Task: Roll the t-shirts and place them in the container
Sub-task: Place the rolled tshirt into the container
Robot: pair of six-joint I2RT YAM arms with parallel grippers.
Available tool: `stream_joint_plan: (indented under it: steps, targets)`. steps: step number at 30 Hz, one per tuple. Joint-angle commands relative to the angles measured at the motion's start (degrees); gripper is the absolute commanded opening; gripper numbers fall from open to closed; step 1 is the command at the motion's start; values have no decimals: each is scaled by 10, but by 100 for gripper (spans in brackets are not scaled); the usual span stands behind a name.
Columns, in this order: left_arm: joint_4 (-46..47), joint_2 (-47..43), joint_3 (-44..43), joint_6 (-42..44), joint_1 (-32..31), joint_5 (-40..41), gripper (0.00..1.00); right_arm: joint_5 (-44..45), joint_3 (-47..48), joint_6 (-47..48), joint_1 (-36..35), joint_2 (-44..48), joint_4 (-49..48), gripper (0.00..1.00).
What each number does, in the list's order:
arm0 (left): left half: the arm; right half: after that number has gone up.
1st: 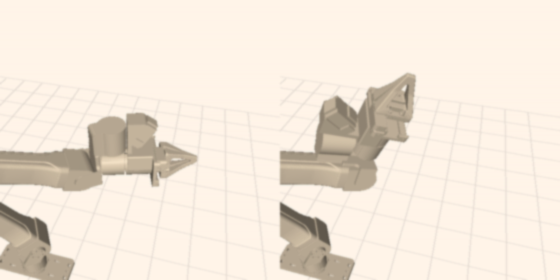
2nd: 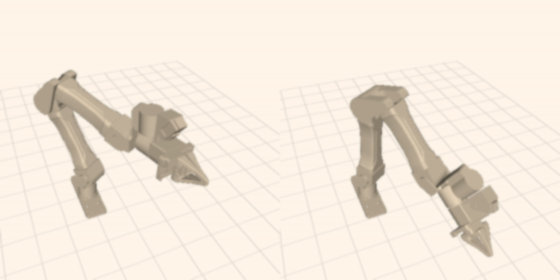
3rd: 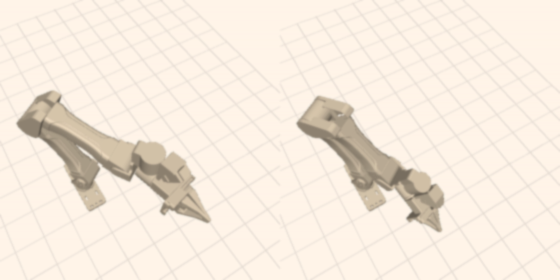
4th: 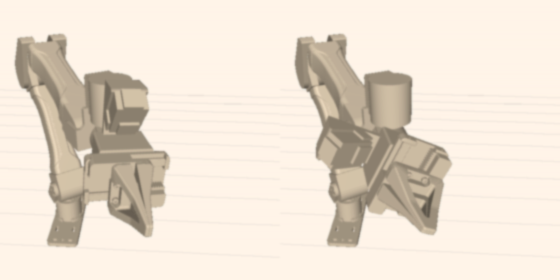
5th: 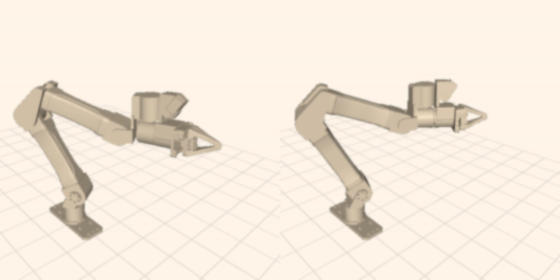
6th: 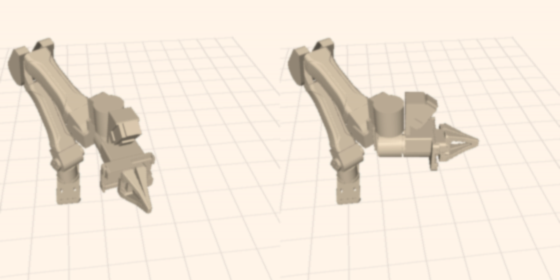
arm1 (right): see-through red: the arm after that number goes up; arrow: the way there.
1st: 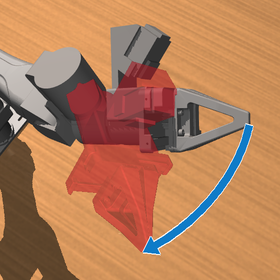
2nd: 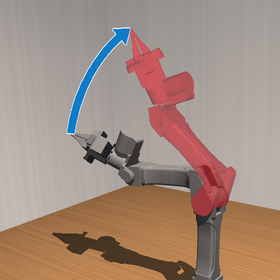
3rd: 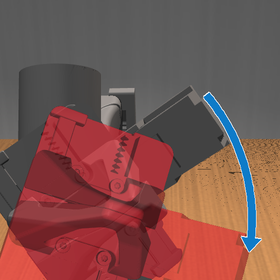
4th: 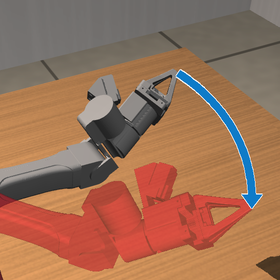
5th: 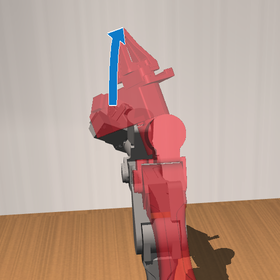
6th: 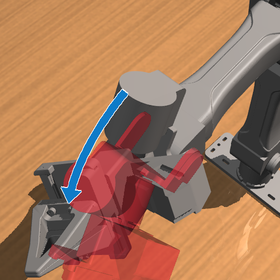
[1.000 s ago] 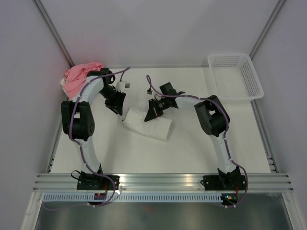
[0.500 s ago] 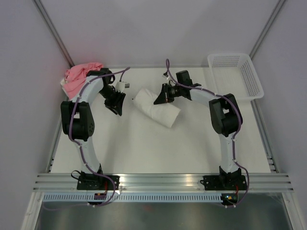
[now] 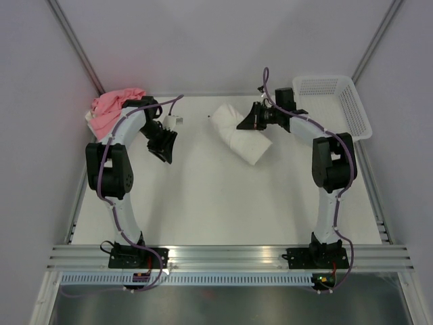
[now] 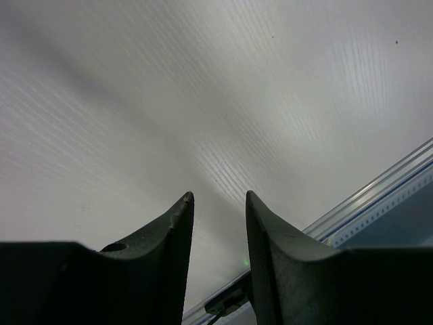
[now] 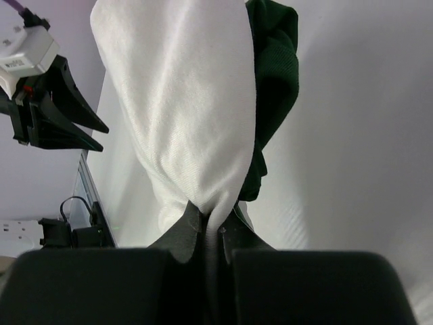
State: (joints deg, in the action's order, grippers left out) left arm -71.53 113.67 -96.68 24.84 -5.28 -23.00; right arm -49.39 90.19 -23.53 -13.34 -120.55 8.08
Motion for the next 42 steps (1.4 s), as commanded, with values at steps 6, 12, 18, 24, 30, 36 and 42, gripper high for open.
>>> stream_joint_plan:
  steps: [6, 12, 18, 24, 30, 36, 42]
  targets:
    - [-2, -19, -10, -9, 0, -5, 42, 1, 96, -35, 65, 44, -34, 0]
    - [-1, -20, -8, -10, 1, -3, 43, 17, 181, -44, 120, 25, -25, 0]
    - [2, -23, 1, -10, 1, 1, 42, 55, 254, -28, 200, 17, -3, 0]
    - [8, -28, 14, -13, 1, -1, 43, 77, 311, 1, 281, -13, 38, 0]
    - [9, -30, 21, -15, 1, -1, 43, 92, 364, 68, 330, -72, 100, 0]
    - [9, -30, 26, -16, 1, 4, 43, 98, 365, 106, 339, -134, 129, 0]
    - [10, -32, 32, -19, 1, 9, 43, 106, 307, 88, 338, -155, 99, 0]
